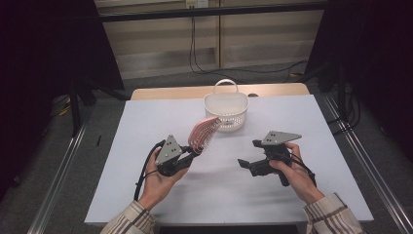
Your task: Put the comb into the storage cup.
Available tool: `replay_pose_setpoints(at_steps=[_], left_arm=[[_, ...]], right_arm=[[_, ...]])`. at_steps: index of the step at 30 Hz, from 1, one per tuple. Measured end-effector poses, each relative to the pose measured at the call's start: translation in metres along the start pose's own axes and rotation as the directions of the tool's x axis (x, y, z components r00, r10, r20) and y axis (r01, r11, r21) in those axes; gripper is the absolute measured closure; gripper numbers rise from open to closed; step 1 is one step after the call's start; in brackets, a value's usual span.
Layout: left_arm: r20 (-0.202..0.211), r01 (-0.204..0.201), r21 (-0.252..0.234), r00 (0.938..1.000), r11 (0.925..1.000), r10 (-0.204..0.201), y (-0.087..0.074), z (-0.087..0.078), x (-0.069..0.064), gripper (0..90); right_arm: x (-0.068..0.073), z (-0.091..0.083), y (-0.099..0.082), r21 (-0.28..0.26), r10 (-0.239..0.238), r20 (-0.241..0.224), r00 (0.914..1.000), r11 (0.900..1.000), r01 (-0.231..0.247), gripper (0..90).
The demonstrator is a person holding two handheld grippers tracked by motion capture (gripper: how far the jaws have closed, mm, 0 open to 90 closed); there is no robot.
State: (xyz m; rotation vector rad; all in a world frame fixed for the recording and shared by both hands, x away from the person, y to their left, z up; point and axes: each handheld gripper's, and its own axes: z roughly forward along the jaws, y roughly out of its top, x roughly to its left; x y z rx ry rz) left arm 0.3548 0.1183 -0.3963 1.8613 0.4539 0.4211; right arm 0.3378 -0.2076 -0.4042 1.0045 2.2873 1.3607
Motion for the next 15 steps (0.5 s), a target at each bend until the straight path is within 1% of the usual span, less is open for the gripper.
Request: replay_pose_setpoints(at_steps=[1, 2, 3, 5, 7, 9, 10, 11, 12, 13, 14, 15], left_arm=[[0.014, 0.009, -0.009, 0.9999, 0.9999, -0.009, 0.0003, 0.0, 0.0002, 80.8], [0.019, 0.015, -0.02, 0.9997, 0.9997, -0.015, 0.0009, 0.0004, -0.0007, 80.8], [0.027, 0.012, -0.024, 0.9996, 0.9996, -0.011, 0.0011, 0.0003, -0.0008, 80.8], [0.038, 0.029, -0.032, 0.9989, 0.9991, -0.027, 0.0012, -0.0003, -0.0007, 80.8], [0.053, 0.05, -0.047, 0.9975, 0.9976, -0.048, 0.0008, -0.0005, 0.0, 80.8], [0.065, 0.08, -0.072, 0.9951, 0.9942, -0.075, 0.0002, -0.0013, 0.0004, 80.8], [0.076, 0.088, -0.078, 0.9937, 0.993, -0.082, 0.0002, -0.0019, 0.0009, 80.9], [0.077, 0.097, -0.091, 0.993, 0.9912, -0.09, 0.0004, -0.0023, 0.0003, 80.8], [0.087, 0.099, -0.093, 0.9921, 0.9907, -0.091, 0.001, -0.0027, 0.0002, 80.8], [0.101, 0.115, -0.103, 0.9893, 0.988, -0.105, 0.0015, -0.0027, -0.0009, 80.8], [0.107, 0.12, -0.109, 0.9883, 0.9868, -0.108, 0.002, -0.0031, -0.0015, 80.8], [0.128, 0.134, -0.114, 0.9846, 0.9844, -0.12, 0.0025, -0.003, -0.0018, 80.8]], right_arm=[[-0.0003, -0.0001, 0.0002, -0.017, 0.003, -0.008, 1.0, 0.9999, -0.003, 9.5], [-0.0006, -0.0003, 0.0005, -0.028, -0.003, -0.006, 1.0, 0.9996, 0.003, 9.5], [-0.0005, -0.0006, 0.0011, -0.037, -0.012, -0.005, 0.9999, 0.9992, 0.012, 9.5], [-0.0002, -0.0017, 0.0019, -0.063, -0.017, -0.001, 0.9999, 0.9979, 0.016, 9.8], [-0.0002, -0.0026, 0.0025, -0.071, -0.019, -0.011, 0.9998, 0.9973, 0.018, 9.9], [-0.0004, -0.003, 0.0028, -0.085, -0.003, -0.004, 1.0, 0.9964, 0.003, 9.9], [-0.0012, -0.0031, 0.0028, -0.091, -0.004, 0.0, 1.0, 0.9959, 0.004, 10.0], [-0.0018, -0.0033, 0.0029, -0.102, -0.001, 0.008, 1.0, 0.9948, 0.001, 10.1], [-0.0024, -0.0039, 0.0034, -0.117, 0.004, 0.015, 0.9999, 0.9931, -0.002, 10.6], [-0.0028, -0.0046, 0.004, -0.126, 0.01, 0.024, 0.9997, 0.9919, -0.007, 11.2], [-0.003, -0.0056, 0.0044, -0.139, 0.009, 0.023, 0.9997, 0.9903, -0.005, 11.5], [-0.0028, -0.0068, 0.0051, -0.159, 0.006, 0.016, 0.9999, 0.9873, -0.003, 10.8]])
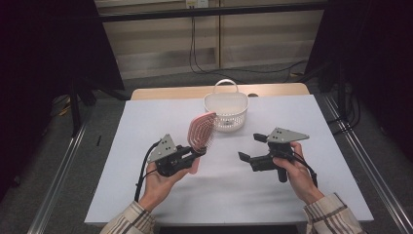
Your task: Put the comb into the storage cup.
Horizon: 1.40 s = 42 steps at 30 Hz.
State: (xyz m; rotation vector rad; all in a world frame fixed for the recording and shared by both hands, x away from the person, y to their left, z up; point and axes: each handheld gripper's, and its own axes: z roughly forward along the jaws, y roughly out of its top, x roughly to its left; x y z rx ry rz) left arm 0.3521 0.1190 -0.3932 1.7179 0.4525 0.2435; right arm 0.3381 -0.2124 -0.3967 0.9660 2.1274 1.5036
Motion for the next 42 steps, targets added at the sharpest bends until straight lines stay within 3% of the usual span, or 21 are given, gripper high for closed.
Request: replay_pose_setpoints(at_steps=[4, 6, 8, 13, 14, 15, 17, 21, 26, 32, 42], left_arm=[[0.036, 0.026, -0.021, 0.999, 0.9994, -0.025, 0.0, 0.002, -0.002, 80.8], [0.028, -0.005, -0.012, 0.9996, 0.9999, 0.006, -0.001, 0.002, -0.004, 80.8], [0.043, 0.026, -0.008, 0.9987, 0.9996, -0.026, -0.002, 0.004, -0.004, 80.8], [0.083, 0.052, -0.014, 0.9953, 0.9986, -0.05, -0.009, 0.007, -0.003, 80.8], [0.102, 0.059, -0.015, 0.9931, 0.9982, -0.057, -0.01, 0.008, -0.003, 80.8], [0.112, 0.038, -0.009, 0.9931, 0.9992, -0.037, -0.011, 0.008, -0.003, 80.8], [0.124, 0.025, -0.015, 0.992, 0.9996, -0.023, -0.012, 0.008, -0.005, 80.8], [0.154, 0.048, -0.022, 0.987, 0.9986, -0.044, -0.013, 0.008, -0.007, 80.8], [0.172, 0.054, -0.03, 0.9839, 0.9981, -0.048, -0.014, 0.013, -0.009, 80.8], [0.161, 0.037, -0.037, 0.9865, 0.9986, -0.031, -0.01, 0.013, -0.012, 80.8], [0.224, 0.009, -0.052, 0.9747, 0.9986, 0.002, 0.002, 0.029, -0.012, 80.8]], right_arm=[[0.003, -0.004, 0.004, -0.052, -0.028, -0.007, 0.9996, 0.9983, 0.028, 11.1], [0.004, -0.004, 0.005, -0.059, -0.017, -0.007, 0.9998, 0.9981, 0.016, 11.2], [0.004, -0.003, 0.004, -0.055, 0.004, -0.006, 1.0, 0.9985, -0.004, 11.4], [0.007, -0.002, 0.004, -0.066, -0.006, -0.007, 1.0, 0.9978, 0.005, 14.0], [0.007, -0.003, 0.006, -0.078, -0.014, -0.024, 0.9996, 0.9969, 0.012, 12.9], [0.008, -0.003, 0.007, -0.093, -0.02, -0.047, 0.9987, 0.9956, 0.016, 11.0], [0.011, -0.005, 0.009, -0.112, -0.029, -0.084, 0.996, 0.9936, 0.019, 10.4], [0.016, -0.007, 0.012, -0.144, -0.053, -0.154, 0.9866, 0.9891, 0.031, 7.8], [0.021, -0.009, 0.019, -0.184, -0.057, -0.198, 0.9784, 0.9827, 0.02, 7.8], [0.026, -0.011, 0.031, -0.204, -0.071, -0.232, 0.9701, 0.9788, 0.022, 5.3], [0.03, -0.005, 0.057, -0.243, -0.115, -0.267, 0.9569, 0.9689, 0.049, 4.7]])
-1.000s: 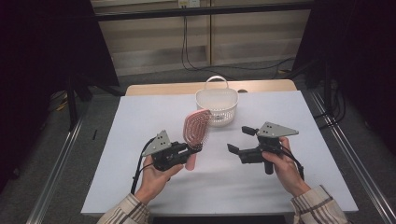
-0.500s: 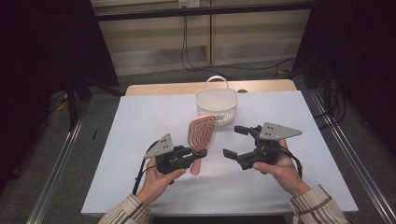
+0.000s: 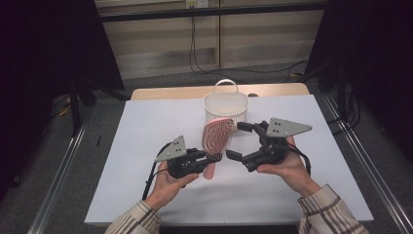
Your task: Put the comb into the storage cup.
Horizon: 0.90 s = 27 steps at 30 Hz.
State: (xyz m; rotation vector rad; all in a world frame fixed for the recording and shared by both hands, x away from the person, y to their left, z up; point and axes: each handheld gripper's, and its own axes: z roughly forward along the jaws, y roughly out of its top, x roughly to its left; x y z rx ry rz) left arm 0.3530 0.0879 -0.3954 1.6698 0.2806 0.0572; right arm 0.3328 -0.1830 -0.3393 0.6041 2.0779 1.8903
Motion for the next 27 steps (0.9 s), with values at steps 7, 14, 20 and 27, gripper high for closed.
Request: replay_pose_setpoints(at_steps=[7, 14, 20, 27], left_arm=[[0.036, -0.014, 0.034, 0.9993, 0.9993, 0.012, -0.006, 0.013, -0.003, 80.8], [0.062, -0.014, 0.022, 0.998, 0.9996, 0.013, -0.005, 0.013, -0.005, 80.8], [0.074, -0.017, 0.014, 0.9971, 0.9998, 0.016, -0.005, 0.009, -0.004, 80.8], [0.086, -0.009, 0.018, 0.9963, 0.9998, 0.007, -0.006, 0.011, -0.005, 80.7]], right_arm=[[-0.006, 0.006, 0.002, -0.007, 0.01, -0.018, 0.9998, 0.9999, -0.01, 5.8], [-0.005, 0.017, 0.011, 0.006, 0.004, -0.083, 0.9965, 1.0, -0.004, 12.1], [-0.003, 0.021, 0.006, -0.001, 0.0, -0.137, 0.9905, 1.0, 0.0, 20.3], [-0.004, 0.024, -0.003, 0.0, 0.025, -0.159, 0.987, 0.9997, -0.025, 29.2]])
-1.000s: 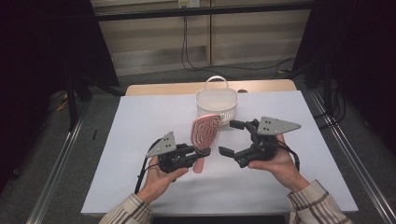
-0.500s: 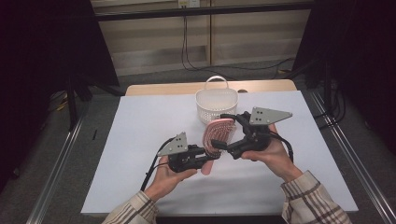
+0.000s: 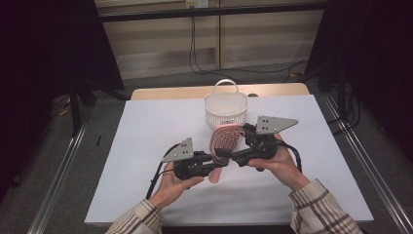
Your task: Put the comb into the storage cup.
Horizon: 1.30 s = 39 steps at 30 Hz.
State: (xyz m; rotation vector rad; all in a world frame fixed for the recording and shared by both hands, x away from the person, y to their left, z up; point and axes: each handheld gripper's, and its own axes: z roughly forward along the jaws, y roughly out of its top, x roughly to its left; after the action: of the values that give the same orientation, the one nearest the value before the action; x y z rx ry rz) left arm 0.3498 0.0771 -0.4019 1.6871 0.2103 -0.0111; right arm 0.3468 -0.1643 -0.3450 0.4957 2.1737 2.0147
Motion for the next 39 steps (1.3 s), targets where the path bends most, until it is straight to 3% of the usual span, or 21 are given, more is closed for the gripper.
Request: replay_pose_setpoints(at_steps=[10, 16, 23, 39], left_arm=[[0.021, 0.005, 0.016, 0.9998, 0.9999, -0.005, -0.002, -0.0003, 0.001, 80.8], [0.059, 0.008, 0.021, 0.9982, 0.9997, -0.009, -0.0039, 0.0011, 0.0018, 80.6], [0.061, 0.016, 0.02, 0.998, 0.9997, -0.017, -0.0039, 0.0002, 0.0032, 79.8], [0.038, 0.033, 0.005, 0.9988, 0.9995, -0.033, -0.0054, -0.0009, 0.0058, 77.4]], right_arm=[[0.0005, 0.0, -0.0017, 0.014, 0.0, -0.03, 0.9996, 0.9999, 0.0, 41.7], [0.0027, 0.0026, -0.0024, 0.021, -0.011, -0.064, 0.9979, 0.9997, 0.012, 48.9], [0.0043, 0.0037, -0.0026, 0.017, -0.007, -0.1, 0.995, 0.9998, 0.009, 57.2], [0.005, 0.0047, -0.002, 0.001, 0.009, -0.066, 0.9978, 1.0, -0.009, 61.8]])
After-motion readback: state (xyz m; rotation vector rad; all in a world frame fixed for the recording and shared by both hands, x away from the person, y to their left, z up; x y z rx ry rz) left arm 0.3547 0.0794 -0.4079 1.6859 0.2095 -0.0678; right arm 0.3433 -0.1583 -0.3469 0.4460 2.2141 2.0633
